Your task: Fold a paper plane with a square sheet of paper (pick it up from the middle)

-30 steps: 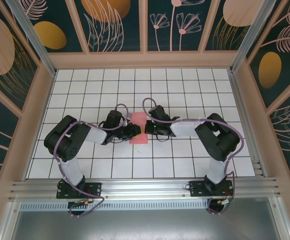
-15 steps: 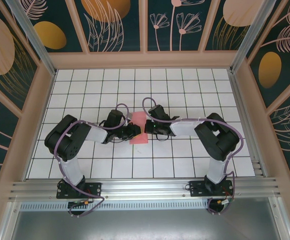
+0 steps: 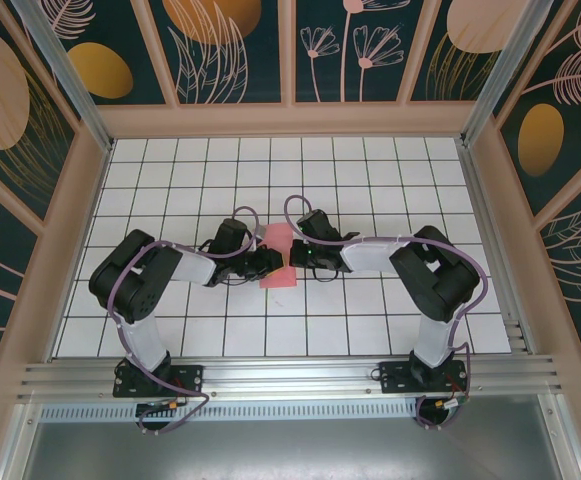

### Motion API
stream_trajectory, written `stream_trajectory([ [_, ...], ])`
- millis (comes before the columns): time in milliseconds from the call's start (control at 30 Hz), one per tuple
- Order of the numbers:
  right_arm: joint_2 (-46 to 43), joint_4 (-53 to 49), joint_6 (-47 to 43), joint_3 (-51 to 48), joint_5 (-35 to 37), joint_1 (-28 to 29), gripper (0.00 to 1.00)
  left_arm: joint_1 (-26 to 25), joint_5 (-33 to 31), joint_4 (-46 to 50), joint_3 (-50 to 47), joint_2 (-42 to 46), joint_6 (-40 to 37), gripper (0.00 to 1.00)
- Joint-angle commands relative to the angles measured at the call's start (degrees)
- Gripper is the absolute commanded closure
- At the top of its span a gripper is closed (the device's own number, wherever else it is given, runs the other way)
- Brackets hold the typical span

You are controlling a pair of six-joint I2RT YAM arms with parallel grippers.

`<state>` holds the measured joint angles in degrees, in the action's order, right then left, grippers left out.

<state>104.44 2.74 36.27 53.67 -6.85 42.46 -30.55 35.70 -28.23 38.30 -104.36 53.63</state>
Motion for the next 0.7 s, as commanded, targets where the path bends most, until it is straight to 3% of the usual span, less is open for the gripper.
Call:
stream_trajectory([
  [0, 0.68, 0.73, -0.94, 1.65, 1.12, -0.27, 0.94, -0.21, -0.54, 0.4, -0.34, 1.88, -1.04, 0.77],
  [267, 1.51, -0.03, -1.02, 1.68, 1.62, -0.27, 0.94, -0.21, -0.01, -1.73, -0.38, 3.56, -0.62, 0.76],
  [500, 1.31, -0.26, -1.2, 1.67, 1.84, -0.35, 0.94, -0.17, -5.02, 3.18, 1.04, 2.96, -3.11, 0.78],
  [667, 1.47, -0.23, -1.29, 1.9, 1.84, -0.34, 0.94, -0.22, -4.95, 3.52, 1.36, 1.7, -2.94, 0.8],
])
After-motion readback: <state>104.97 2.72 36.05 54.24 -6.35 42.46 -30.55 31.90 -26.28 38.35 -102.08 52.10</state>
